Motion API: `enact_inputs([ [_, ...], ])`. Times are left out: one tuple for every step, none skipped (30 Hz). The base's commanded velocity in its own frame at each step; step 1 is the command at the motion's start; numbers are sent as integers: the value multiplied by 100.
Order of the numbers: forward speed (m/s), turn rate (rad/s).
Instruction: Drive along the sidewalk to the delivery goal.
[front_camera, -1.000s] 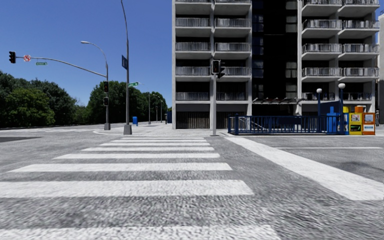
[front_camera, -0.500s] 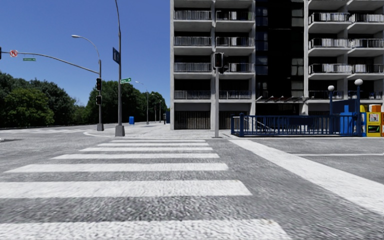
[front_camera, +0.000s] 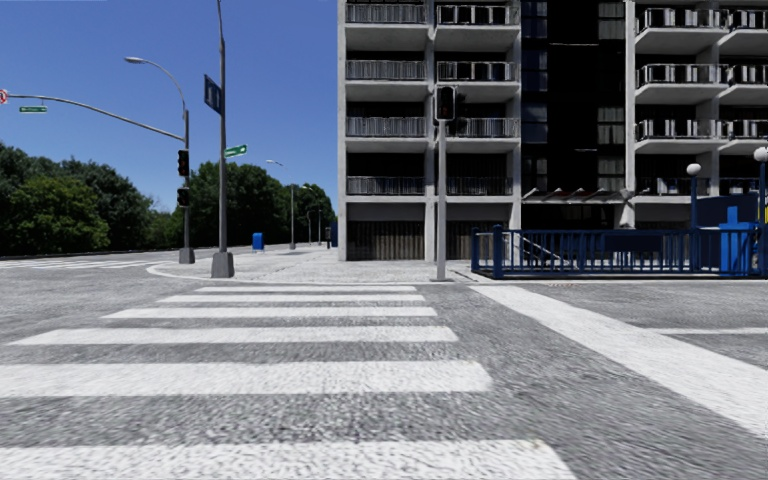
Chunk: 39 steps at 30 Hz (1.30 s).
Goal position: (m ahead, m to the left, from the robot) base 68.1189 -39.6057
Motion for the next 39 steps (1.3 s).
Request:
enact_inputs([
  [200, 29],
  [200, 44],
  [200, 47],
  [200, 47],
  [200, 48],
  [200, 45],
  [200, 17],
  [200, 4],
  [200, 0],
  [200, 0],
  [200, 0],
  [200, 0],
  [200, 0],
  [200, 0],
  [200, 0],
  [200, 0],
  [200, 0],
  [200, 0],
  [200, 0],
  [200, 0],
  [200, 0],
  [200, 0],
  [200, 0],
  [200, 0],
  [200, 0],
  [200, 0],
  [200, 0],
  [200, 0],
  [200, 0],
  [200, 0],
  [200, 0],
  [200, 0],
  [200, 0],
  [200, 0],
  [200, 0],
  [200, 0],
  [200, 0],
  [200, 0],
  [200, 0],
])
